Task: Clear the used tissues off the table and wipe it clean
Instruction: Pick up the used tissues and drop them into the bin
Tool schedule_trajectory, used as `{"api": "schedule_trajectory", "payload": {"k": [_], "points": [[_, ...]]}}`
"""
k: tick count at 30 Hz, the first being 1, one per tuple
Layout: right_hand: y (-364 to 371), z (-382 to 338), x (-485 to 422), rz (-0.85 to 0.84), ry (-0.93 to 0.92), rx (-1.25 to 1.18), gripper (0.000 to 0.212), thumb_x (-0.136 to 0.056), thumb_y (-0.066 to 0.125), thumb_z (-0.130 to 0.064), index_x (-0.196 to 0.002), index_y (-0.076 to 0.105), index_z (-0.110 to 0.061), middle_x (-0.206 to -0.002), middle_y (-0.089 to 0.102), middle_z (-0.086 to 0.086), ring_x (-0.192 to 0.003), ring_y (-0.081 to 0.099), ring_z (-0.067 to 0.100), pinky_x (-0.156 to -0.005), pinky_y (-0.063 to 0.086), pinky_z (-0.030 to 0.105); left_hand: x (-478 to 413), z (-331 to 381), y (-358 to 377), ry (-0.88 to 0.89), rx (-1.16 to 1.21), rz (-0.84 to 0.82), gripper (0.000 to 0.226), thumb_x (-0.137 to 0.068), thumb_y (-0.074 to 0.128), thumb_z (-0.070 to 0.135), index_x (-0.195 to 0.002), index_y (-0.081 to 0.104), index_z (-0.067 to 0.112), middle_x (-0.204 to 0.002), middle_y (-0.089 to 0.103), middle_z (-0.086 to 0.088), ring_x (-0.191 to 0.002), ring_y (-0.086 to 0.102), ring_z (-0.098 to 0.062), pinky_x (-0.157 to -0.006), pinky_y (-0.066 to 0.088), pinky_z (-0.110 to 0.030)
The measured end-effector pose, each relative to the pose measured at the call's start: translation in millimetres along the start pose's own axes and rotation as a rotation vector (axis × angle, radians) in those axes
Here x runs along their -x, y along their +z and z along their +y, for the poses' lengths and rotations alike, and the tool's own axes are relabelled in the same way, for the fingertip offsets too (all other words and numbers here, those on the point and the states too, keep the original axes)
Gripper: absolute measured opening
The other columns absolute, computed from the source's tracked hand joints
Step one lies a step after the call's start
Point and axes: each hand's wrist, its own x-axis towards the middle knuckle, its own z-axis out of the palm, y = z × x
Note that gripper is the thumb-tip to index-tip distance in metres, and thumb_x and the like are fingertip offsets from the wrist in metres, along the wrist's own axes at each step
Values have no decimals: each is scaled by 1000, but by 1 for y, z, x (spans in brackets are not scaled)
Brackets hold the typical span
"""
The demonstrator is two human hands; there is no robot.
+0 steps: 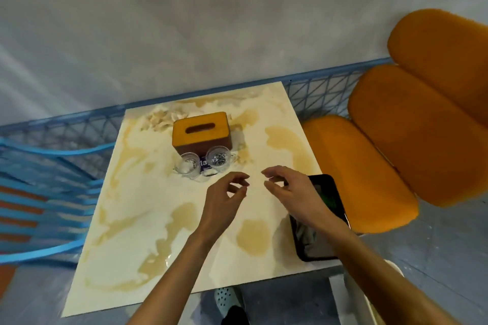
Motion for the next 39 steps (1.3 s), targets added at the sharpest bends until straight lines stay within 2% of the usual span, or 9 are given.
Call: {"api": "schedule_trajectory", "payload": {"k": [5, 10, 13, 18, 25, 29, 33, 36, 39], "points": [[53, -51, -64, -45, -76, 14, 22, -94, 60, -23, -115, 65, -22, -113, 64, -10, -101, 60, 6, -80, 45, 15, -37, -21, -73, 6, 16, 107, 29, -87, 60, 7, -101, 67, 31, -92, 71, 13, -80, 66, -10, -62, 52, -27], [101, -86, -133, -99, -115, 15, 19, -92, 62, -16, -111, 68, -15, -105, 65, -7, -95, 59, 5, -75, 42, 4, -83, -55, -150, 17, -20, 163, 23, -89, 61, 11, -99, 68, 30, -89, 70, 17, -77, 66, -11, -62, 53, -27], [133, -103, -185, -136, -118, 26, 22, -92, 63, -16, -113, 67, -13, -108, 66, -2, -100, 61, 9, -87, 50, 19, -121, -82, -197, -3, -55, 160, 22, -90, 61, 14, -98, 66, 34, -87, 70, 18, -77, 66, -11, -64, 53, -27], [173, -118, -257, -187, -126, 95, 22, -94, 61, -23, -114, 68, -17, -110, 67, -5, -100, 61, 7, -86, 50, 24, -183, -126, -246, -88, -103, 145, 24, -92, 58, 12, -101, 66, 32, -91, 69, 15, -75, 66, -4, -69, 54, -21], [204, -131, -341, -225, -76, 154, 17, -95, 60, -21, -110, 68, -16, -102, 66, -3, -85, 65, 18, -78, 55, 38, -250, -177, -279, -163, -103, 134, 19, -91, 59, 11, -101, 69, 24, -90, 69, 7, -66, 65, -4, -69, 52, -24], [219, -130, -392, -198, -91, 266, 18, -94, 60, -19, -108, 71, -14, -106, 67, -3, -92, 61, 10, -72, 45, 19, -293, -202, -287, -178, -128, 121, 16, -91, 60, 13, -98, 69, 24, -89, 69, 6, -67, 67, -10, -71, 54, -31], [241, -116, -446, -220, -68, 314, 16, -92, 62, -16, -105, 72, -14, -100, 67, -2, -88, 60, 10, -70, 44, 17, -339, -229, -290, -205, -198, 117, 17, -88, 61, 14, -97, 70, 24, -96, 70, 7, -68, 66, -8, -74, 54, -30], [263, -95, -484, -245, -18, 389, 16, -89, 65, -17, -103, 72, -18, -97, 67, 1, -83, 60, 14, -68, 45, 20, -366, -248, -286, -219, -265, 55, 23, -86, 61, 14, -105, 71, 22, -110, 70, 5, -77, 68, -13, -81, 55, -34], [284, -76, -516, -250, 41, 483, 25, -87, 68, -23, -112, 67, -18, -105, 67, 6, -85, 61, 17, -75, 51, 27, -390, -266, -277, -210, -375, -14, 29, -86, 61, 17, -113, 70, 22, -123, 66, 2, -102, 66, -21, -89, 53, -35]]}}
